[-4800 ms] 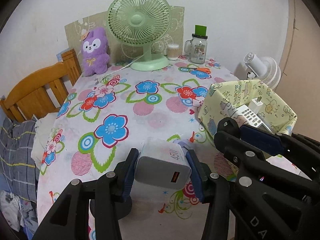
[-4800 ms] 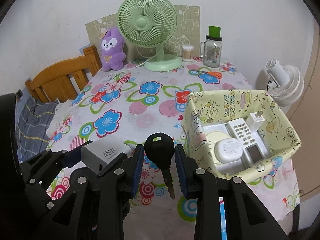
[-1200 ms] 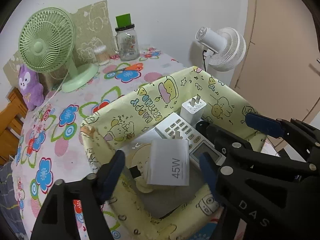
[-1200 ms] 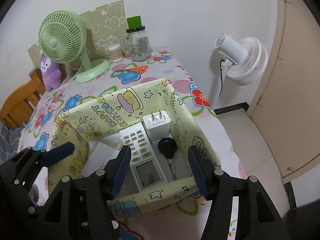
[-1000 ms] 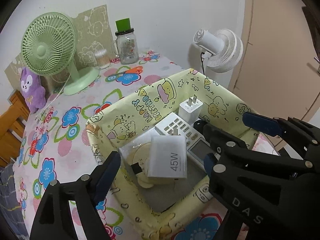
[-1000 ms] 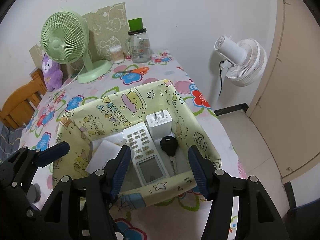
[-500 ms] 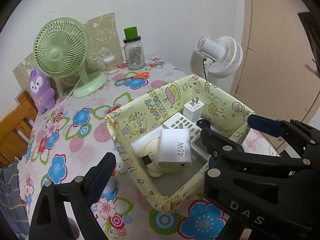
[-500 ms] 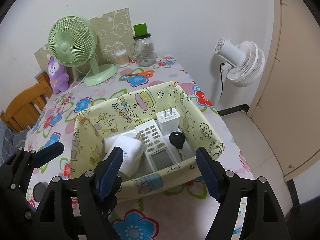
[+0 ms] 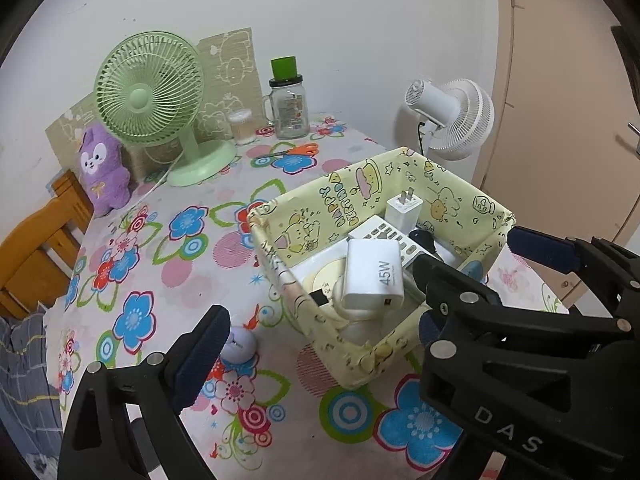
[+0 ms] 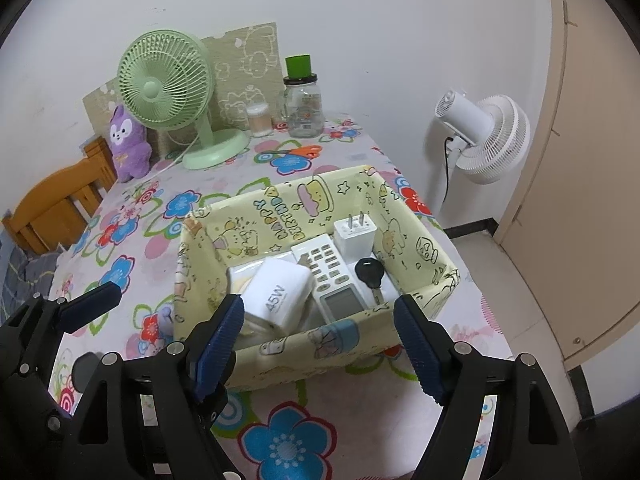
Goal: Organize rigid objects
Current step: 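Lift both tools out of the basket and move back over the table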
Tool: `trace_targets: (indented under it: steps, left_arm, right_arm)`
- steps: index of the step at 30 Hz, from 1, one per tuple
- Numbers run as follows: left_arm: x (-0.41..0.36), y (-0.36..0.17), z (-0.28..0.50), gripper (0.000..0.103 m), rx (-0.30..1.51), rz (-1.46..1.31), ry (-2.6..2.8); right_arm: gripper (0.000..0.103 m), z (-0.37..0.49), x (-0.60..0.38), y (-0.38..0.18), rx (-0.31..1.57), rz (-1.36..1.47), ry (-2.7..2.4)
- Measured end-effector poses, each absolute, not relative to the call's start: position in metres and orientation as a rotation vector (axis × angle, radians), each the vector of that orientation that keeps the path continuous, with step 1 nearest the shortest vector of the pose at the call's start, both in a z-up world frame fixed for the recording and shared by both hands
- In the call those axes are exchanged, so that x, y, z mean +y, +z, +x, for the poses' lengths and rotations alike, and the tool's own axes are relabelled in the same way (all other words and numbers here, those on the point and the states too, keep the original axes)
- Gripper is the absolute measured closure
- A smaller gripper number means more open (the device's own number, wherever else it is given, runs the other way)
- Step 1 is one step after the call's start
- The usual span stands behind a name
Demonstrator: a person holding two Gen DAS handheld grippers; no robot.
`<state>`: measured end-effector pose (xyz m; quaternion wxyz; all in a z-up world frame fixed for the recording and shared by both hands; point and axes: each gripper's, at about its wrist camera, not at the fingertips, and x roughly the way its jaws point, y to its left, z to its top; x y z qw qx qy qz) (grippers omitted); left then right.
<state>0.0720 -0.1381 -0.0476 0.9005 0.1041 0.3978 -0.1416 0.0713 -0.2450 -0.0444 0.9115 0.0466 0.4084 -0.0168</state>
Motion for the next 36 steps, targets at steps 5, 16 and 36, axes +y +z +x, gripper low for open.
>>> trace_targets:
  steps: [5, 16, 36]
  left_arm:
    - [-0.128, -0.046, 0.066, 0.006, 0.818, 0.204, -0.281]
    - [-0.104, -0.047, 0.046, 0.006, 0.811, 0.189, -0.249]
    - [-0.046, -0.07, 0.033, 0.003, 0.848, 0.156, -0.17]
  right_arm:
    - [0.021, 0.063, -0.235, -0.041, 0.832, 0.089, -0.023]
    - [0.019, 0.044, -0.21, -0.039, 0.815, 0.078, 0.007]
    - [0.019, 0.034, -0.152, -0.06, 0.852, 0.068, 0.09]
